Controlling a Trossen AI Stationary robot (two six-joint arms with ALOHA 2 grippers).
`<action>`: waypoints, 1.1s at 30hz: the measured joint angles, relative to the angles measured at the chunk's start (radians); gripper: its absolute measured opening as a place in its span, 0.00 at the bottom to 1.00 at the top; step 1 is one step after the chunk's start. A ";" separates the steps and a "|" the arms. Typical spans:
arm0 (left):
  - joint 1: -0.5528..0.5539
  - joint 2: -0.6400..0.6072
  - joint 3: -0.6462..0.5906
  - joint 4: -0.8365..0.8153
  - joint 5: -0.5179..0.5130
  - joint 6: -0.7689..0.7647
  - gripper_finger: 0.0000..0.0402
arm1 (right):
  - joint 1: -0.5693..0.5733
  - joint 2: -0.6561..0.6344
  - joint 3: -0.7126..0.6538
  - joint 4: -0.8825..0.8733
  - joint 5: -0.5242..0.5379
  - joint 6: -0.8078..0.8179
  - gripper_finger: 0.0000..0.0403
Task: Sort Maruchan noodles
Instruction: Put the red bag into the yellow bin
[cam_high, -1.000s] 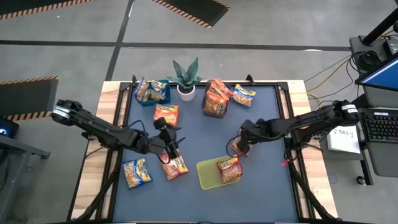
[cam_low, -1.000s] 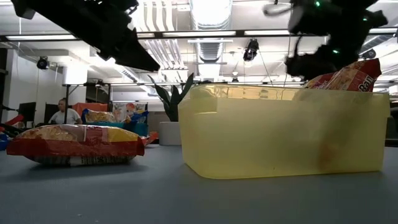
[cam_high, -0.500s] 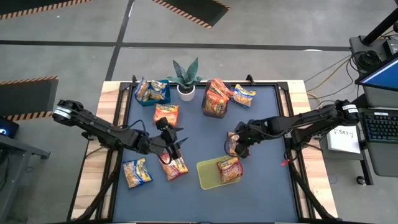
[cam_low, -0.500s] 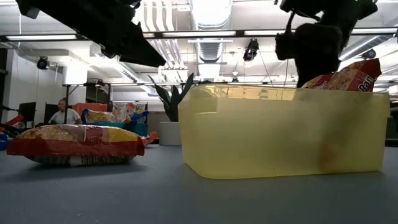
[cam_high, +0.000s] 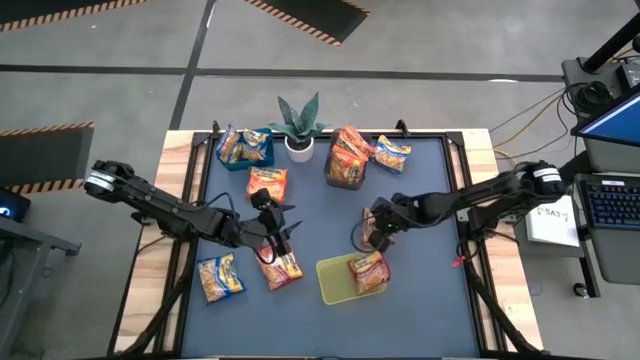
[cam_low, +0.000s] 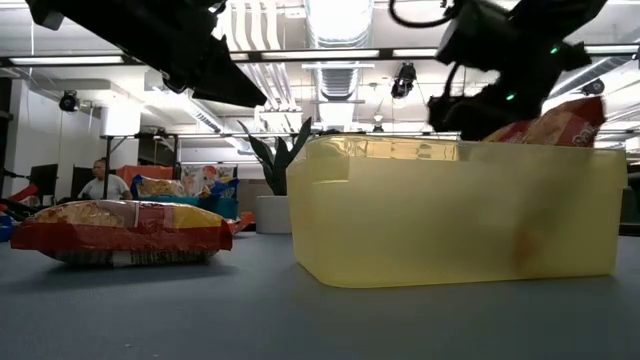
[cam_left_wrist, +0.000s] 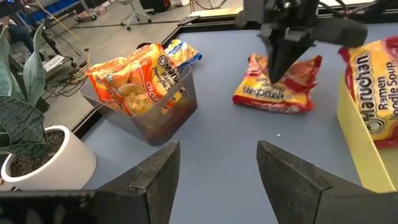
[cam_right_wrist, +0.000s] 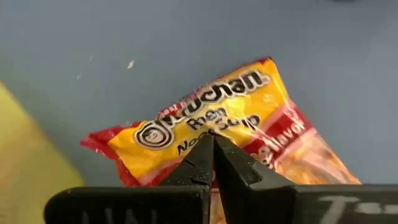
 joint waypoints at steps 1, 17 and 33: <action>0.000 0.000 0.000 0.000 0.000 0.000 0.49 | -0.008 0.016 0.000 0.038 0.011 -0.015 0.02; 0.001 0.002 0.000 0.053 0.000 -0.053 0.49 | -0.083 -0.102 0.016 0.092 0.009 -0.144 0.02; 0.109 0.178 0.000 0.402 0.254 0.026 0.49 | -0.082 -0.371 -0.132 -0.039 0.045 0.191 0.02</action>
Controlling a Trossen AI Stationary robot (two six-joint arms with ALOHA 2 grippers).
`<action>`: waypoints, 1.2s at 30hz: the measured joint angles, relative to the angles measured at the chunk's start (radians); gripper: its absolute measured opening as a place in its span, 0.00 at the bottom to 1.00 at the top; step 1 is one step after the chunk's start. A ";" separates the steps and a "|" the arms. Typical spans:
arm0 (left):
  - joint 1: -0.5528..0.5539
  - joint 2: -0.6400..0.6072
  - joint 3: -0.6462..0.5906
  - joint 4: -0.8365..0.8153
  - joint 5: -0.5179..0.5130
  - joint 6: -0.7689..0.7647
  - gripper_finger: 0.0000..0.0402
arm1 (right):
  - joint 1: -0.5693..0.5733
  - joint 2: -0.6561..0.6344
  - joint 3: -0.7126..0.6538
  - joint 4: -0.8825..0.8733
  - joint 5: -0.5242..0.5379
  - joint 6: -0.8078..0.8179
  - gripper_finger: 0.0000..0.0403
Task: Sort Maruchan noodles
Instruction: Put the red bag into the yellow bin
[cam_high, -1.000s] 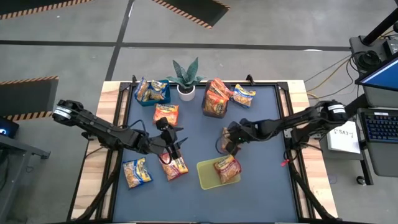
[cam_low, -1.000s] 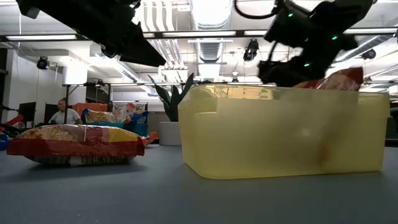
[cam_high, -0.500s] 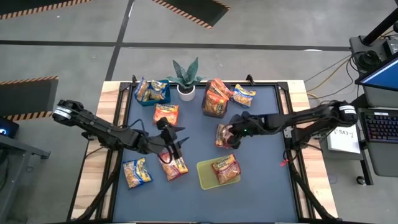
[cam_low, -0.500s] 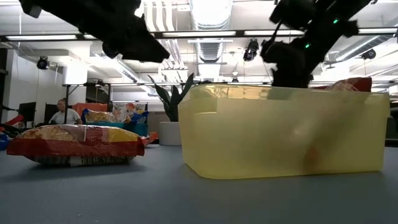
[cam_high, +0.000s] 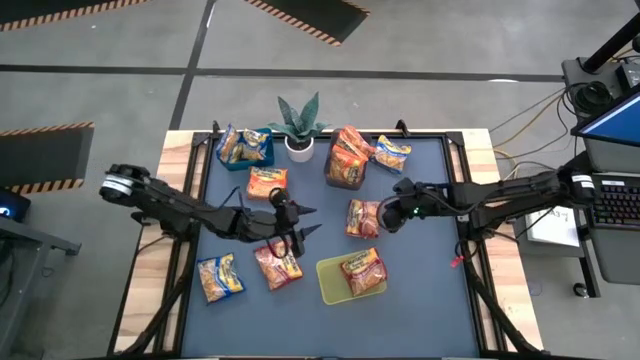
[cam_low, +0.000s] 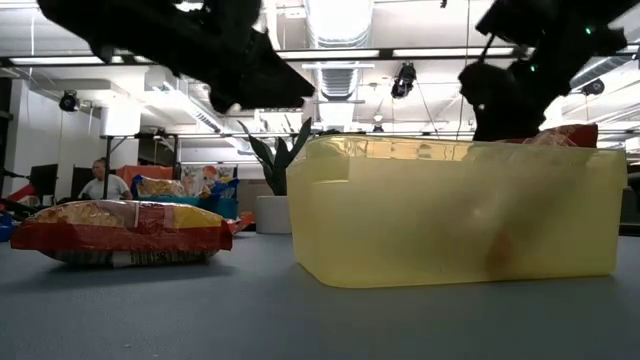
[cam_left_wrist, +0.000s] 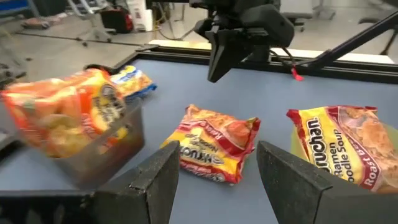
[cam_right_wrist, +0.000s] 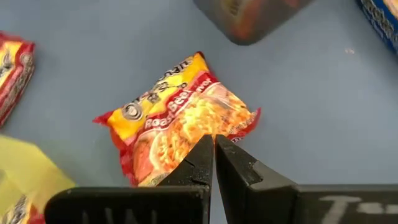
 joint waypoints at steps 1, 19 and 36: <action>0.014 0.022 0.000 0.031 0.025 0.000 0.49 | 0.000 -0.001 -0.024 0.034 0.002 0.018 0.02; 0.206 0.410 0.195 0.168 0.275 0.054 0.36 | 0.000 0.006 -0.138 0.225 -0.008 0.137 0.02; 0.239 0.584 0.308 0.166 0.303 0.053 0.04 | 0.000 0.006 -0.107 0.224 -0.088 0.233 0.22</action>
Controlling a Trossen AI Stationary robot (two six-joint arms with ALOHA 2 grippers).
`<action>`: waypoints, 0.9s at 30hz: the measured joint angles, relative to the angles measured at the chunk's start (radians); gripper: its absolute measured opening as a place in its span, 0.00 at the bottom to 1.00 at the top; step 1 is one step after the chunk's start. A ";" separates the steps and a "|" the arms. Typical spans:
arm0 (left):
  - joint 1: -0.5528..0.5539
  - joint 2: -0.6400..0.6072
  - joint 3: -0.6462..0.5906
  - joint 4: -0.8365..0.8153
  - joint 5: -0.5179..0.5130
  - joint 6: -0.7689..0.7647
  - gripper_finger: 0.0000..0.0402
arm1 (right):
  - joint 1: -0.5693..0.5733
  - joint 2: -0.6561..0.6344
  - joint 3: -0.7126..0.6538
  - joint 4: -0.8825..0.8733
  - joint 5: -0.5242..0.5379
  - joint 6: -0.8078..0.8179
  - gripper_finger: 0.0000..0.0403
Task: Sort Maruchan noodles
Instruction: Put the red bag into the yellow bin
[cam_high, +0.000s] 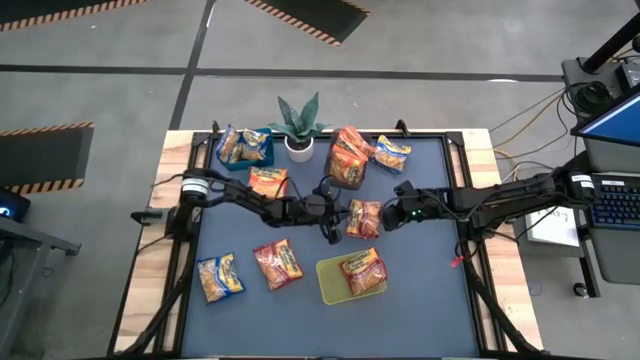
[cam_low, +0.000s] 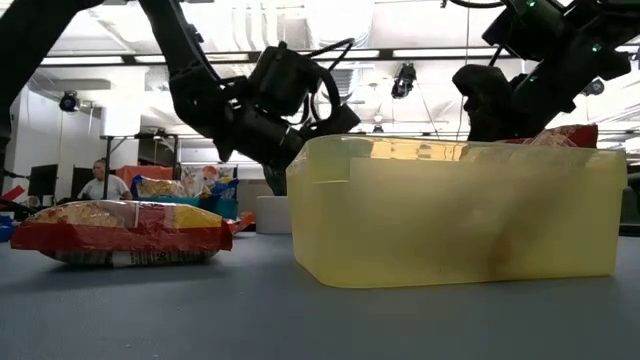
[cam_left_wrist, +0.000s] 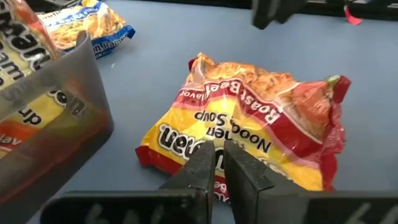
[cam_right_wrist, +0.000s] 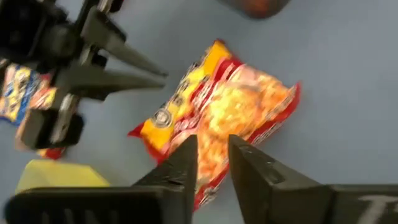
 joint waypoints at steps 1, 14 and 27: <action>0.003 0.002 0.000 0.000 0.000 0.000 0.03 | 0.001 0.000 0.000 -0.002 -0.011 0.004 0.25; 0.013 0.047 0.041 0.017 0.000 -0.005 0.00 | -0.032 0.001 -0.004 -0.018 -0.023 0.044 0.66; 0.019 0.091 0.057 0.003 0.000 -0.053 0.00 | -0.049 0.122 -0.023 0.048 0.020 0.084 0.83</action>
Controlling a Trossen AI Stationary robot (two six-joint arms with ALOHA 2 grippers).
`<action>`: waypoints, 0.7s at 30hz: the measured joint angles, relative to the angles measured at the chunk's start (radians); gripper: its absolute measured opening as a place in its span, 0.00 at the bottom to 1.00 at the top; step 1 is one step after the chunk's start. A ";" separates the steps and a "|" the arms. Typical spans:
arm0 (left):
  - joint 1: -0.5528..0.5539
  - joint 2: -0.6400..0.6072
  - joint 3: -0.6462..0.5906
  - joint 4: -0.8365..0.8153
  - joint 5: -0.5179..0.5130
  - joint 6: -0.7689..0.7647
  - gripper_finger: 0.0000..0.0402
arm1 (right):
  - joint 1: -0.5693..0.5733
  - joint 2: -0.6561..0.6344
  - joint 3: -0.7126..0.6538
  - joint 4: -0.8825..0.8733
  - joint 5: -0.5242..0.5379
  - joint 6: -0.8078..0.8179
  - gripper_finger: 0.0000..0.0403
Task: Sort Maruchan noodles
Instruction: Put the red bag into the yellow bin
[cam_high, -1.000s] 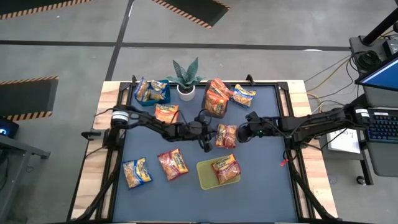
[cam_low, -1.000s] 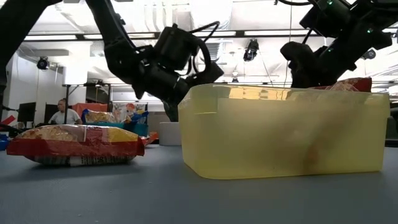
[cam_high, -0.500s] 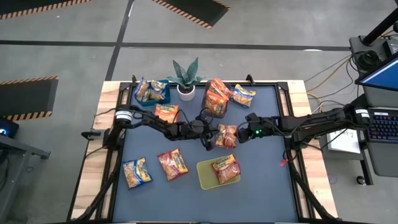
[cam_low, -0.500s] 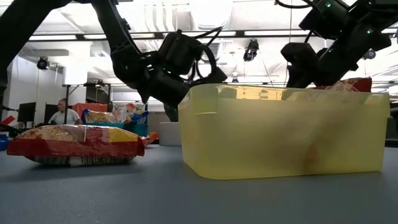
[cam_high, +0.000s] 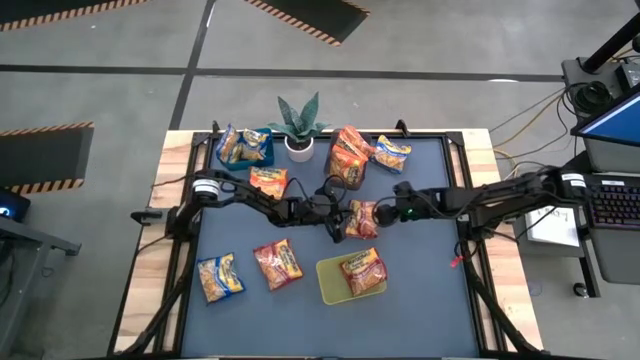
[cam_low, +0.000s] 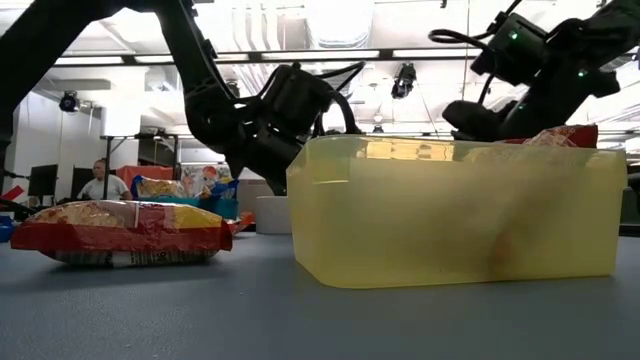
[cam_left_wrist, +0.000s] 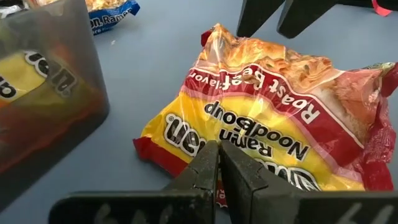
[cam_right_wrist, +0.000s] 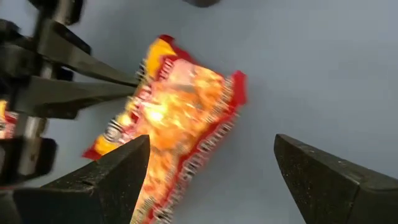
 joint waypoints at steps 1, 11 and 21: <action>0.000 0.000 0.000 -0.003 0.000 0.000 0.00 | -0.003 0.010 0.000 0.022 0.000 -0.004 0.83; 0.001 0.000 -0.001 -0.039 -0.008 -0.004 0.00 | -0.022 0.144 0.000 0.188 -0.001 -0.025 0.83; 0.001 0.000 -0.002 -0.037 -0.009 -0.004 0.00 | -0.031 0.250 0.000 0.370 -0.020 -0.042 0.81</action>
